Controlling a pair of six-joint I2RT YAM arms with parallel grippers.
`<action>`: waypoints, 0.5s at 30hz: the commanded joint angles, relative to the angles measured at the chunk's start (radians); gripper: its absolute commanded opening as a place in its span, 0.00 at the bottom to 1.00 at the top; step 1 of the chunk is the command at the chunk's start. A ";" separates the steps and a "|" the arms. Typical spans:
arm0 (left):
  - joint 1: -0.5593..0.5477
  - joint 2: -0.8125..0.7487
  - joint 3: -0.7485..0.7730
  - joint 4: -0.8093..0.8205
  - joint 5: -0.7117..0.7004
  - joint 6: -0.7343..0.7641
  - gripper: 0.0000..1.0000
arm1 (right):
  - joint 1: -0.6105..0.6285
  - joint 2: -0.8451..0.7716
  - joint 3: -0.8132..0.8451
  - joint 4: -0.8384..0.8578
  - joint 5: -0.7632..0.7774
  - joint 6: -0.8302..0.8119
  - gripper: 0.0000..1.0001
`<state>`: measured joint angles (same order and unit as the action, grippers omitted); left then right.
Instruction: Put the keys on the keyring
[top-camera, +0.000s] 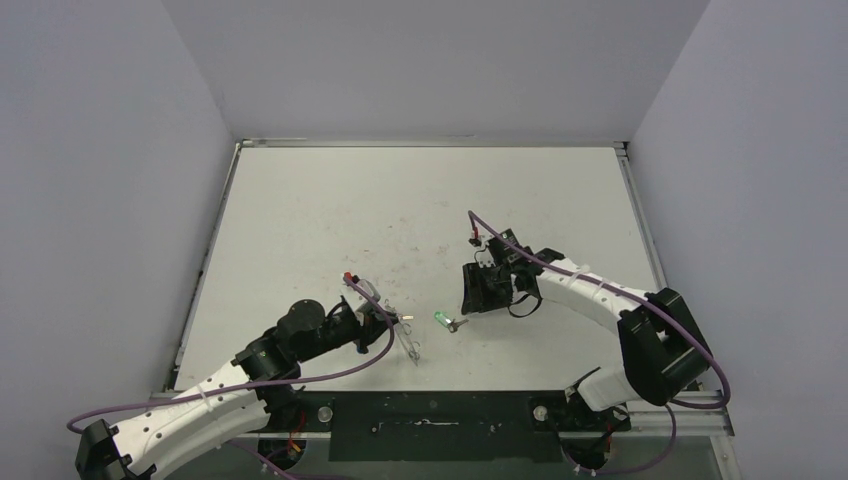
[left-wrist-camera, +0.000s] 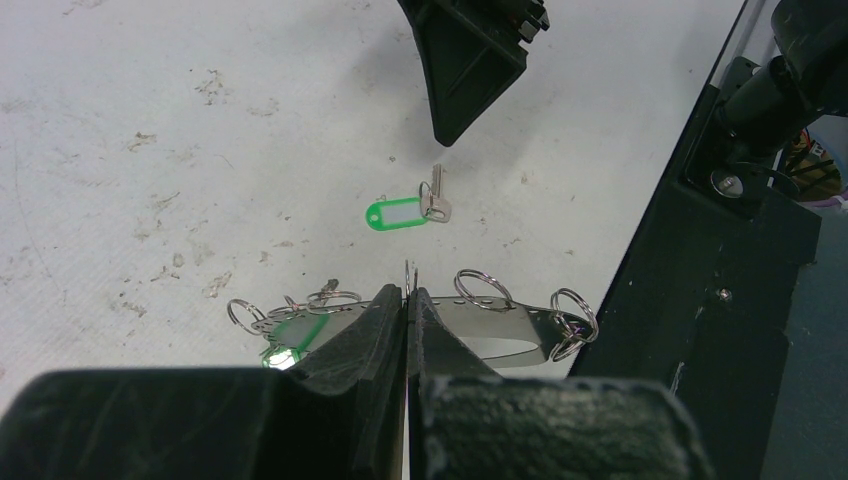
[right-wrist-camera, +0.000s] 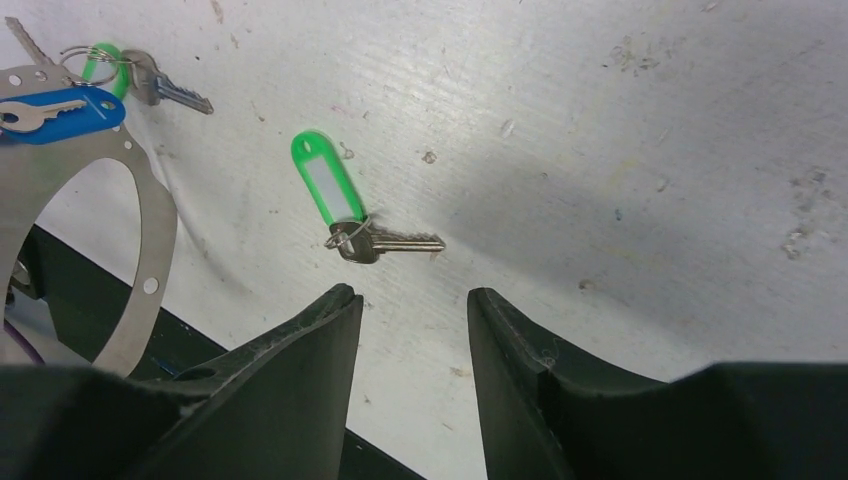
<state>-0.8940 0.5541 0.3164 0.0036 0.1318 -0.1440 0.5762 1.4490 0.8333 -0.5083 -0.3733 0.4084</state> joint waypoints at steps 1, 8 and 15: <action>0.002 -0.005 0.003 0.058 0.006 0.009 0.00 | -0.002 -0.015 -0.046 0.127 -0.093 0.047 0.44; 0.003 0.000 0.001 0.060 0.006 0.002 0.00 | 0.017 0.008 -0.047 0.157 -0.080 0.082 0.42; 0.003 0.006 0.001 0.062 0.000 0.001 0.00 | 0.145 0.020 0.027 0.027 0.197 0.120 0.47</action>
<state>-0.8940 0.5598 0.3164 0.0048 0.1314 -0.1444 0.6651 1.4559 0.7937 -0.4389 -0.3466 0.4908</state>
